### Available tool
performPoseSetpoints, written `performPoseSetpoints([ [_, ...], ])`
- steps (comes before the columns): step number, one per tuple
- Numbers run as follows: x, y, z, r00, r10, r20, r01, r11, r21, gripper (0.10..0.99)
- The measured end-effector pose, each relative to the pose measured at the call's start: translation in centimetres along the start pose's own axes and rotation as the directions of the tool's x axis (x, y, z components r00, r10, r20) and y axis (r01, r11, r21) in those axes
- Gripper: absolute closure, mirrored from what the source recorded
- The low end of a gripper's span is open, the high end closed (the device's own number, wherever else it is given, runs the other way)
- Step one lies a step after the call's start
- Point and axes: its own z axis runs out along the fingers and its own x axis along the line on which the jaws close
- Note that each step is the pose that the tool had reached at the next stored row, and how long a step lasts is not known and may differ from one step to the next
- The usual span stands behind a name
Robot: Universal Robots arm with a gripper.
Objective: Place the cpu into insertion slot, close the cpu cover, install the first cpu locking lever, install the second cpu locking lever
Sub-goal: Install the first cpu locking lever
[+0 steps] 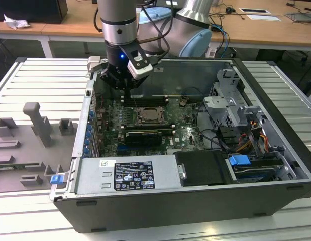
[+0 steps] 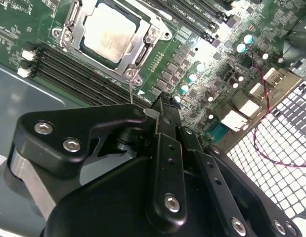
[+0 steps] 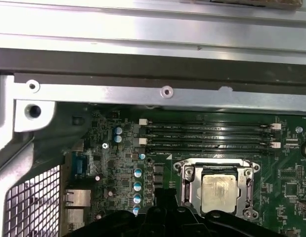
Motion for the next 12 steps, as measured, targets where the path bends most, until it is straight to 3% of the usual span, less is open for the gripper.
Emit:
performPoseSetpoints([
  [12,-0.02,1.39,0.31,1.0,0.0,-0.0005,0.0,1.0,0.0,0.98],
])
